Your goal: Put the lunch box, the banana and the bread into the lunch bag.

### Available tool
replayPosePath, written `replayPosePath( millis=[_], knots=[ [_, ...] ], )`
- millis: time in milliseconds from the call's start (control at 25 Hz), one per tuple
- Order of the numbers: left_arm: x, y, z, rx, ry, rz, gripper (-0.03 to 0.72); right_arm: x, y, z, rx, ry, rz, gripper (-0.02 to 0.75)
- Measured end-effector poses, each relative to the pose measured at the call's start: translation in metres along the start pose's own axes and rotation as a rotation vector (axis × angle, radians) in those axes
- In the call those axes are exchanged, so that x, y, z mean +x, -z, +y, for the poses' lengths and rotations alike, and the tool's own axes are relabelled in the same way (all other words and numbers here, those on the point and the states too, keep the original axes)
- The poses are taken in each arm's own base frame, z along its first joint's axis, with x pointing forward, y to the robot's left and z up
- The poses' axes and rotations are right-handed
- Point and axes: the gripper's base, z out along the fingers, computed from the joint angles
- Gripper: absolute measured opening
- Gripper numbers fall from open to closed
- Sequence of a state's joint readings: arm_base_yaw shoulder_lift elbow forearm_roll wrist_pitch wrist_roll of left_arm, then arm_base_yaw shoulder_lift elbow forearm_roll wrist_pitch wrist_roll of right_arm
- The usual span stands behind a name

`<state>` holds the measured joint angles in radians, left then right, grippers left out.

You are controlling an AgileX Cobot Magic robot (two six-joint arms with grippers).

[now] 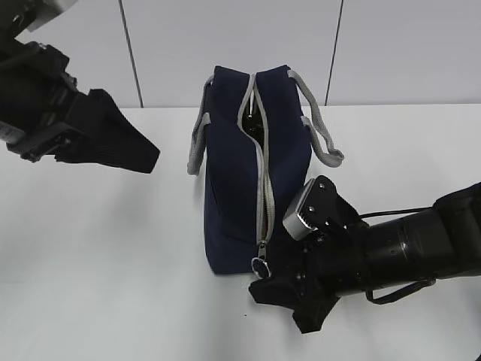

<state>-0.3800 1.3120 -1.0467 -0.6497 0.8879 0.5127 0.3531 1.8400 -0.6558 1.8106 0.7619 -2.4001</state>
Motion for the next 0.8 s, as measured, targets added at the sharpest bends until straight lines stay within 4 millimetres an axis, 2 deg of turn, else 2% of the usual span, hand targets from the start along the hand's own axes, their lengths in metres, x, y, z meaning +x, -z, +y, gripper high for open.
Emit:
replayPosePath(
  millis=[120,240,560,800],
  knots=[
    [0.0001,0.0,-0.0001,0.001,0.0,0.001,0.415,0.0005,0.0,-0.0006,0.006,-0.001,0.005,0.195],
    [0.0005,0.0,-0.0002,0.002,-0.001,0.006,0.415,0.0002,0.0,-0.0007,0.007,0.0,0.005,0.153],
    [0.0017,0.0,-0.0009,0.01,-0.001,0.018,0.415,0.0005,0.0,-0.0016,0.013,0.0,0.011,0.146],
    [0.0019,0.0,-0.001,0.011,-0.001,0.021,0.414,0.001,-0.0001,-0.0037,0.031,0.002,0.025,0.207]
  ],
)
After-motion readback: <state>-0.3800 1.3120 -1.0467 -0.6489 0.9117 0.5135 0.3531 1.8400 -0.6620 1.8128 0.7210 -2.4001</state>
